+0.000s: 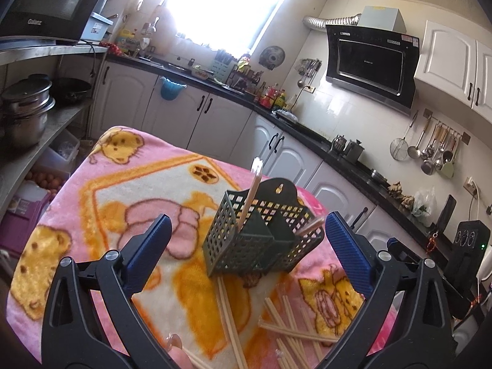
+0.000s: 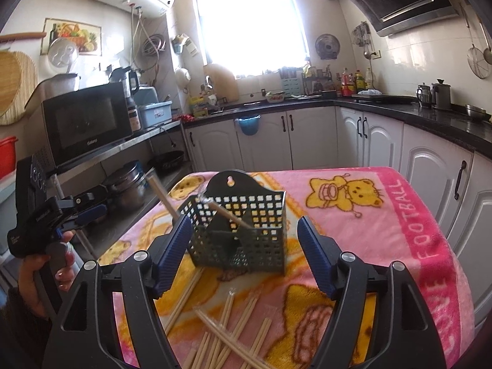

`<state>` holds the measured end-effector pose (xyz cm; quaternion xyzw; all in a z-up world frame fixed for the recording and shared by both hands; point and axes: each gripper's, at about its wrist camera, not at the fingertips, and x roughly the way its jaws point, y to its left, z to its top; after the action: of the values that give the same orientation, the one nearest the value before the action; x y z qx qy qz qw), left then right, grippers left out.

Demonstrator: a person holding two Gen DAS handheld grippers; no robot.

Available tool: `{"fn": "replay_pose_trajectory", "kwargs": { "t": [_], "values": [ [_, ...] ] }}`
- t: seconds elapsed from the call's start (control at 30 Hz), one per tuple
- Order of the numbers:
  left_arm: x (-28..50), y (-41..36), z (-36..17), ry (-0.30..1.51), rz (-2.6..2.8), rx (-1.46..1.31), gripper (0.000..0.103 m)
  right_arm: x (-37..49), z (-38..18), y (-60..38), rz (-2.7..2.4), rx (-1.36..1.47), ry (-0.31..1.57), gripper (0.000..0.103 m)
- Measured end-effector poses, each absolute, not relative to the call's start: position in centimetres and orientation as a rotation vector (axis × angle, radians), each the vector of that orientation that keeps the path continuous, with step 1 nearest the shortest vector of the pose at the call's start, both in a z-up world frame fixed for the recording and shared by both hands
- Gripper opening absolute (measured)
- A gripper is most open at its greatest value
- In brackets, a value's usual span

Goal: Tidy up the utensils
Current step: 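Withdraw both tools from the basket toward the remaining chopsticks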

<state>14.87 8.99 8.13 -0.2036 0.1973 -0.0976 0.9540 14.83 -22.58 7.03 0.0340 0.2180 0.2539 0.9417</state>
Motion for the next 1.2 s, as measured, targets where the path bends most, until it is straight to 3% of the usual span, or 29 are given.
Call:
{"fn": "replay_pose_trajectory", "kwargs": {
  "t": [1.2],
  "values": [
    [12.1,11.0,-1.1,0.669,-0.115,-0.429,0.092,12.2,0.9,-15.5,0.667,-0.168,0.624,0.069]
  ]
}}
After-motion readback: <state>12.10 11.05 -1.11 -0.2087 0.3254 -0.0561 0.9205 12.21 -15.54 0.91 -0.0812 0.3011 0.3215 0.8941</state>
